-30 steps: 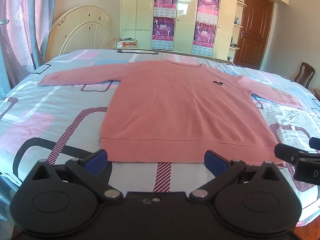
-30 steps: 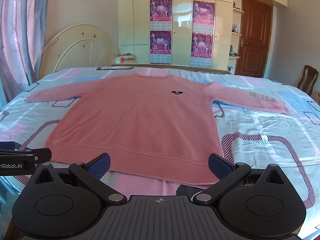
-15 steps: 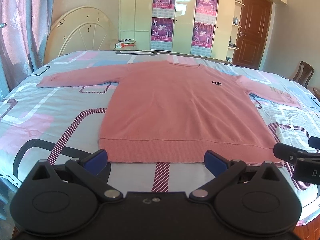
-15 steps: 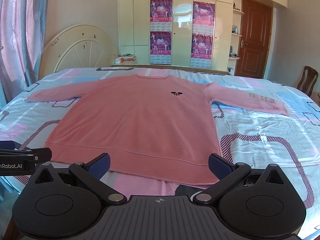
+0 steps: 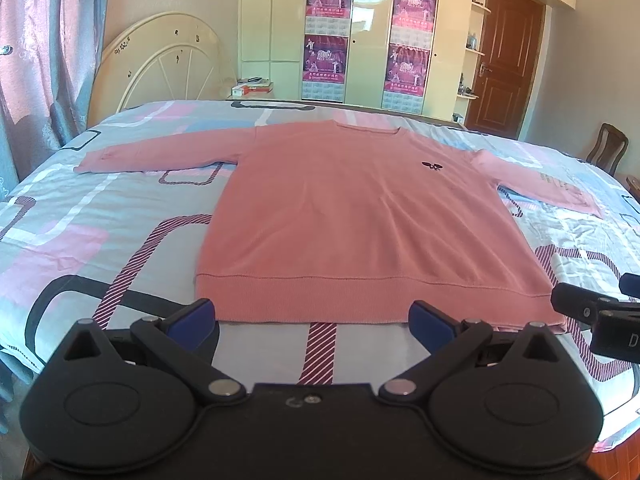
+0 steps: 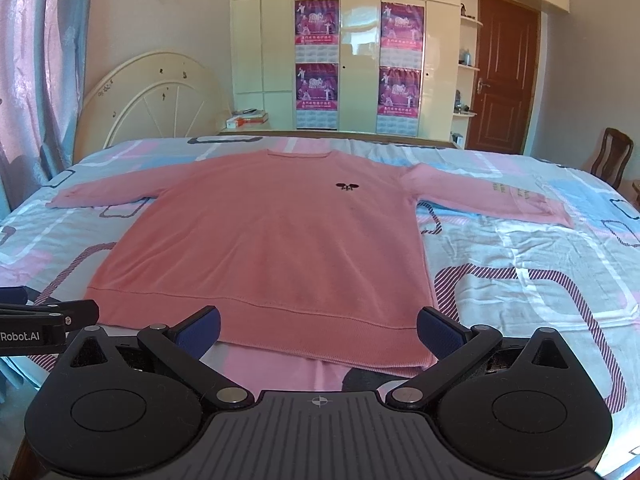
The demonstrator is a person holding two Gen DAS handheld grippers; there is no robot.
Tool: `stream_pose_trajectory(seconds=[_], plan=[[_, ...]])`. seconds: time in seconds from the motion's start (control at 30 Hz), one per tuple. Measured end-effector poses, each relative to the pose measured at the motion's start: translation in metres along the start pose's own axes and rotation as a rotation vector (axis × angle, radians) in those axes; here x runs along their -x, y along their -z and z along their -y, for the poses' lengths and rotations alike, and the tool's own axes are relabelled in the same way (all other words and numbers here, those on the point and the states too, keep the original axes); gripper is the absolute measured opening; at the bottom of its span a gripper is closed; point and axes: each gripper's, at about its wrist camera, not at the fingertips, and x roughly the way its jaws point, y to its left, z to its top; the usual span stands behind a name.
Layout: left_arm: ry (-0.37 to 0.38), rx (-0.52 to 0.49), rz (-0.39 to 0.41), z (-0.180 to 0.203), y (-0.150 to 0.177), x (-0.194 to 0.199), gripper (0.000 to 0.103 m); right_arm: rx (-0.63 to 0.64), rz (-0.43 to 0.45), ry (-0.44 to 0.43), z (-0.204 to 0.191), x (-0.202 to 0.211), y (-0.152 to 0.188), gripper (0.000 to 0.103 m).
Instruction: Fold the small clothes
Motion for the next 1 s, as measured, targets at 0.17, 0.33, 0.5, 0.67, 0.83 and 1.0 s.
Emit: stream_pose_trajectory(seconds=[0.17, 0.33, 0.5, 0.67, 0.83, 1.0], plan=[[0.003, -0.004, 0.0, 0.0011, 0.0, -0.0001, 0.103, -0.002, 0.0, -0.001, 0.0001, 0.0006, 0.0006, 0.103], [0.005, -0.013, 0.006, 0.0026, 0.0007, 0.0011, 0.103, -0.007, 0.0, 0.002, 0.0005, 0.0013, 0.0009, 0.103], [0.006, -0.013, 0.007, 0.0019, 0.001, 0.0019, 0.103, -0.005, 0.001, 0.0, 0.0008, 0.0012, 0.0009, 0.103], [0.014, -0.028, 0.016, 0.0035, -0.0005, 0.0035, 0.103, -0.004, 0.0, 0.0, 0.0007, 0.0008, 0.0007, 0.103], [0.016, -0.03, 0.012, 0.0054, -0.003, 0.0009, 0.103, -0.004, 0.0, 0.0, 0.0008, 0.0011, 0.0007, 0.103], [0.018, -0.033, 0.017, 0.0055, -0.005, 0.0008, 0.103, -0.008, 0.002, -0.002, 0.0013, -0.0001, -0.001, 0.103]])
